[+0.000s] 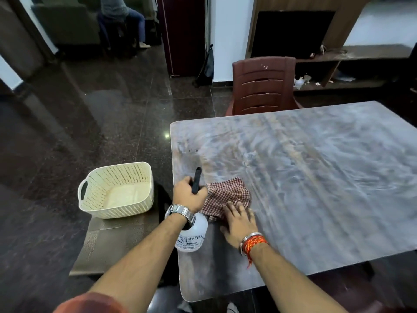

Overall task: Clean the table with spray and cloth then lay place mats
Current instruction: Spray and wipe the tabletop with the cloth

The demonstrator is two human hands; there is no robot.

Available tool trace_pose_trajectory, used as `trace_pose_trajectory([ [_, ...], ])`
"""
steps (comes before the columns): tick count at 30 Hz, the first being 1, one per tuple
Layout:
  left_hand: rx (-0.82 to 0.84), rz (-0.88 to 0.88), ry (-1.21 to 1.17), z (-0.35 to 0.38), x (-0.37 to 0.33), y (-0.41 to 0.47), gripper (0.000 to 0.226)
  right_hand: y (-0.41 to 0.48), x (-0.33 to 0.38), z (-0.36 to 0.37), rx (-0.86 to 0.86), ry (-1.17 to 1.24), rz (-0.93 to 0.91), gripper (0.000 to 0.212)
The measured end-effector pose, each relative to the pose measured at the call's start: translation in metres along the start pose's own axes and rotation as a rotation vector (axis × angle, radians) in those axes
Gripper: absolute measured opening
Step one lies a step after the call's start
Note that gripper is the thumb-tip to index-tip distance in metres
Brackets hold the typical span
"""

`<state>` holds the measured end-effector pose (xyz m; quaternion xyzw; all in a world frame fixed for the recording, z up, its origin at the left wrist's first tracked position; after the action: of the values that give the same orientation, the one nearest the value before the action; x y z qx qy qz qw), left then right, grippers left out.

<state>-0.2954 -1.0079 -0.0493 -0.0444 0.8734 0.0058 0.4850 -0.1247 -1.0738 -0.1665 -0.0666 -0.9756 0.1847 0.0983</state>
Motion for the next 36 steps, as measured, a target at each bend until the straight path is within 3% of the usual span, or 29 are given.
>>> trace_pose_trajectory([
  [8, 0.026, 0.064, -0.078, 0.004, -0.022, 0.008, 0.019, -0.003, -0.007, 0.003, 0.037, -0.008, -0.018, 0.068],
  [13, 0.024, 0.042, -0.019, 0.009, -0.022, 0.007, 0.027, 0.006, 0.004, -0.018, -0.082, 0.014, -0.052, 0.052],
  [20, 0.021, 0.007, -0.102, 0.017, -0.008, 0.012, 0.02, 0.021, 0.021, -0.024, -0.154, 0.109, -0.139, 0.057],
  [25, 0.025, 0.038, -0.005, 0.035, -0.019, 0.024, 0.02, 0.044, 0.038, -0.006, -0.016, 0.003, -0.225, 0.071],
  [29, 0.05, 0.024, -0.076, 0.053, -0.029, 0.036, 0.018, 0.066, 0.028, 0.003, 0.021, -0.075, -0.25, 0.07],
  [36, 0.05, -0.012, -0.003, 0.086, -0.034, 0.054, 0.03, 0.122, -0.024, -0.028, -0.143, 0.061, -0.085, 0.061],
])
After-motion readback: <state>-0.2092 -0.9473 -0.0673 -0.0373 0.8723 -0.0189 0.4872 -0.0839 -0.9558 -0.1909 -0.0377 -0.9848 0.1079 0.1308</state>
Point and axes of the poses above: each hand's wrist, its own y-axis towards the middle knuckle, its own z-axis out of the palm, x = y × z, the point moved 10 cm from there along y, towards the middle knuckle, and after that the axes turned 9 degrees about z, right-handed, at the moved point
